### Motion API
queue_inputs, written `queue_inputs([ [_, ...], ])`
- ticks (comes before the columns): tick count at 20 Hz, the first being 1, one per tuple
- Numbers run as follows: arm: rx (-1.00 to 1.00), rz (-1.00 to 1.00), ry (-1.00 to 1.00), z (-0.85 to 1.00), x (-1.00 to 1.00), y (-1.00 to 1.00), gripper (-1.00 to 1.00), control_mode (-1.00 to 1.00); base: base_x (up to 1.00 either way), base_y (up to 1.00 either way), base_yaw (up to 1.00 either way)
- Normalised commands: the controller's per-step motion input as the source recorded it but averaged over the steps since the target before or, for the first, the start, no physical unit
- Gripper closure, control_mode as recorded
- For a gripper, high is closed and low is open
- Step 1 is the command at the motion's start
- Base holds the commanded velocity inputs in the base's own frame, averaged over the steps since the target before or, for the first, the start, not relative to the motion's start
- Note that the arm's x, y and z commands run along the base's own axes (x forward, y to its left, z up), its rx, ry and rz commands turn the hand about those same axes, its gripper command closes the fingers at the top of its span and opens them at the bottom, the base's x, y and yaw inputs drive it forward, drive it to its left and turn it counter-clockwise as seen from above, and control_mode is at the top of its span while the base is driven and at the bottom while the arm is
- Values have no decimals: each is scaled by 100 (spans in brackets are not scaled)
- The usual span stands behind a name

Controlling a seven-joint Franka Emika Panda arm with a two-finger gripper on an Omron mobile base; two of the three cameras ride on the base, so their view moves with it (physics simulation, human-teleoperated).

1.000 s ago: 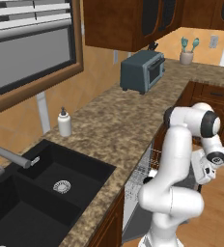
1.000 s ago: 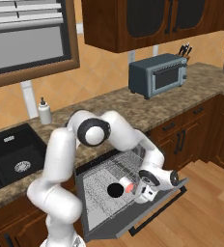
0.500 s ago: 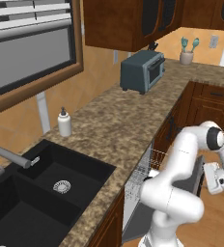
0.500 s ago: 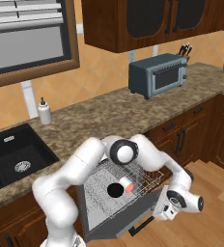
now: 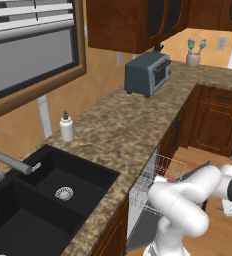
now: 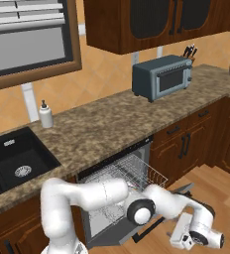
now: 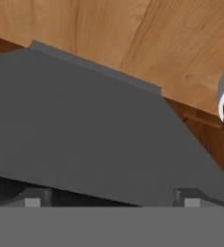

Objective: Pick up the cup and bowl from the counter, place them in the dishwasher, and close the dishwasher door.

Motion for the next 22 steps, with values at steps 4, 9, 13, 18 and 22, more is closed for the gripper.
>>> queue_inputs([
  [4,13,-2,0,-100,22,-15,-100,-100,0,0,0],
  [9,18,-2,4,-92,33,1,-100,-100,0,0,0],
  [13,22,0,11,-55,41,19,-100,-100,0,0,0],
  [18,25,0,6,-13,29,21,-100,-100,0,0,0],
  [22,30,0,0,28,14,19,-100,-100,0,0,0],
])
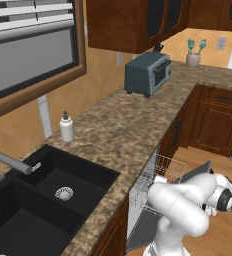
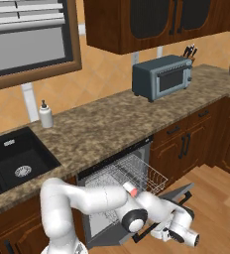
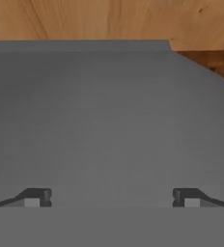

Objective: Pick up the cup and bowl from the counter, place them in the dishwasher, and close the dishwasher door.

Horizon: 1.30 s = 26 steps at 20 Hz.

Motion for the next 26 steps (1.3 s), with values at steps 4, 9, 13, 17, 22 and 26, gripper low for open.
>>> queue_inputs([
  [4,34,0,-1,60,5,29,-100,-100,0,0,0],
  [9,33,0,-5,67,9,57,-100,-100,0,0,0],
  [13,27,0,-5,56,17,84,-100,-100,0,0,0],
  [17,22,0,-7,42,34,99,-100,-100,0,0,0],
  [22,15,0,-7,29,59,100,-100,-100,0,0,0],
  [26,10,0,-6,16,68,100,-100,-100,0,0,0],
])
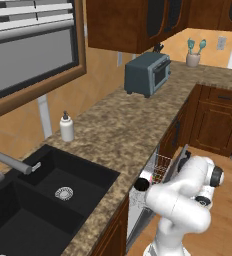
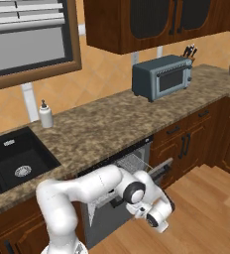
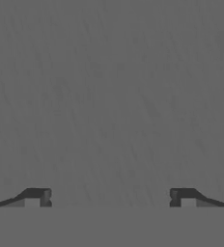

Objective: Pick up the cup and bowl from the counter, place them in the dishwasher, and close the dishwasher door.

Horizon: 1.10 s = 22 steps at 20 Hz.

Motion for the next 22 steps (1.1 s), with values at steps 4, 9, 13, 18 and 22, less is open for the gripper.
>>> queue_inputs([
  [4,4,0,-4,4,70,100,-100,-100,0,0,0],
  [9,0,0,-1,0,71,100,-100,-100,0,0,0],
  [13,0,0,0,0,81,100,-100,-100,0,0,0],
  [18,0,0,1,0,78,100,-100,-100,0,0,0],
  [22,0,0,2,0,71,98,-100,-100,0,0,0],
])
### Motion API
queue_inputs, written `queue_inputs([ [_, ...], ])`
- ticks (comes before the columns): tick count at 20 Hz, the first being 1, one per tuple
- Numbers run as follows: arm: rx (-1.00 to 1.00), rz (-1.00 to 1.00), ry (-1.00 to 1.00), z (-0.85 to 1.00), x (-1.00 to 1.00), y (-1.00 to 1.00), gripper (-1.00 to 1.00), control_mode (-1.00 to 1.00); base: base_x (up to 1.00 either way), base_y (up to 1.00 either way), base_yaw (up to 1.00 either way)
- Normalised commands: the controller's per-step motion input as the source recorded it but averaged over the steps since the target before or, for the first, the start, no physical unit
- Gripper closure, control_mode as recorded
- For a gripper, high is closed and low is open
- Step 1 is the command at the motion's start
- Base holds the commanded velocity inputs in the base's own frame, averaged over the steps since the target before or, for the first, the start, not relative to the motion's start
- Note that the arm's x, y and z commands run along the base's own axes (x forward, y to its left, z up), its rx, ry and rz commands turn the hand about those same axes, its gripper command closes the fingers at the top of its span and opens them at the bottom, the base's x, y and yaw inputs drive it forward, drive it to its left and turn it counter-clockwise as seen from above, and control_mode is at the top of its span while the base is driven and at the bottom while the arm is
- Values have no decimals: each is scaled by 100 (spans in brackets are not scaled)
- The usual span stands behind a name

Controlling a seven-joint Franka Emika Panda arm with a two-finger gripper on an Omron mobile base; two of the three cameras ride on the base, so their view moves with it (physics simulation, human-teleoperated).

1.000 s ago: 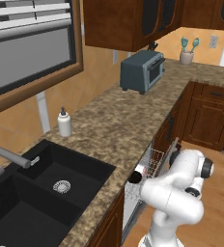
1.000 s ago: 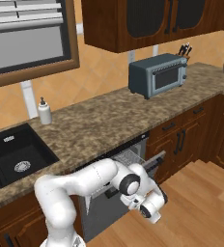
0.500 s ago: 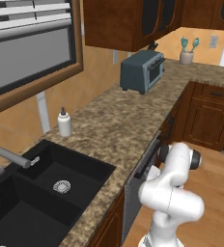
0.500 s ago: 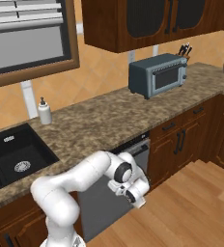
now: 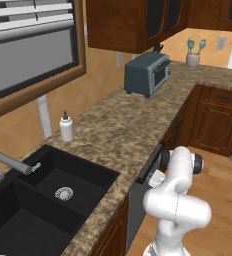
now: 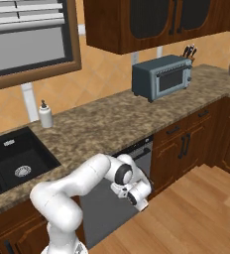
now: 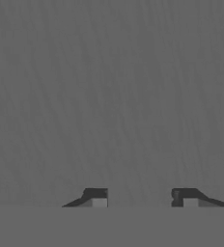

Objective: Pick up the cup and bowl from the counter, place them in the dishwasher, and close the dishwasher door.

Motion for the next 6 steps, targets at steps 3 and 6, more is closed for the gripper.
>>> queue_inputs([
  [3,-1,0,3,0,47,72,-100,-100,0,0,0],
  [6,-4,0,2,0,13,30,-100,-100,0,0,0],
])
